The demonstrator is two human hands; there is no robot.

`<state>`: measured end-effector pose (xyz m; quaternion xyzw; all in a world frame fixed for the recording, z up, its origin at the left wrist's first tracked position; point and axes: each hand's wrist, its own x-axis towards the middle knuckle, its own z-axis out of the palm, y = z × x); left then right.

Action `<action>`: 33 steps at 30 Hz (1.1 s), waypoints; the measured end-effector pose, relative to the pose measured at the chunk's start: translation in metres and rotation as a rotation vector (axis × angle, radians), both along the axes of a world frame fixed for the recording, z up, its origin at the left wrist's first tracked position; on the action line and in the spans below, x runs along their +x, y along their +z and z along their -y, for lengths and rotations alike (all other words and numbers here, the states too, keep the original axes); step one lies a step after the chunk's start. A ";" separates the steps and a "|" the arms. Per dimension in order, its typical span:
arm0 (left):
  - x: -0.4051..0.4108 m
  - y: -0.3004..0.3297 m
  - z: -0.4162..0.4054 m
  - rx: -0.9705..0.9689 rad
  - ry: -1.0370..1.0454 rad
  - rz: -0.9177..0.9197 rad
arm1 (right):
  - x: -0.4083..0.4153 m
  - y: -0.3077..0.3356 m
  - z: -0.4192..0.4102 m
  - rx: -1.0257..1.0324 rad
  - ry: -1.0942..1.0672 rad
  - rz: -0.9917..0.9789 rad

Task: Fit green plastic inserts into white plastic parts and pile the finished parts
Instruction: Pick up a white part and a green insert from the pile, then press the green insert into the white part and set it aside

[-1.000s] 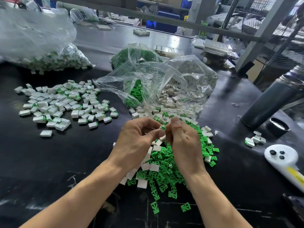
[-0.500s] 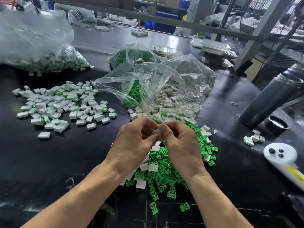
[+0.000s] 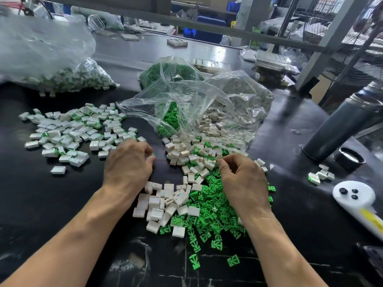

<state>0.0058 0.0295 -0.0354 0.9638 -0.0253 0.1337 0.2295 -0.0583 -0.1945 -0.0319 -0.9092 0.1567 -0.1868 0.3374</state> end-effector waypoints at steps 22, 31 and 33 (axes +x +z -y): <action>-0.002 -0.010 0.019 -0.145 -0.407 -0.230 | 0.003 0.004 0.002 -0.253 -0.024 -0.228; -0.013 -0.006 0.020 -0.264 -0.403 -0.195 | 0.003 0.002 0.000 -0.277 0.017 -0.212; -0.014 -0.005 0.020 -0.270 -0.399 -0.200 | 0.004 0.001 0.000 -0.279 0.018 -0.209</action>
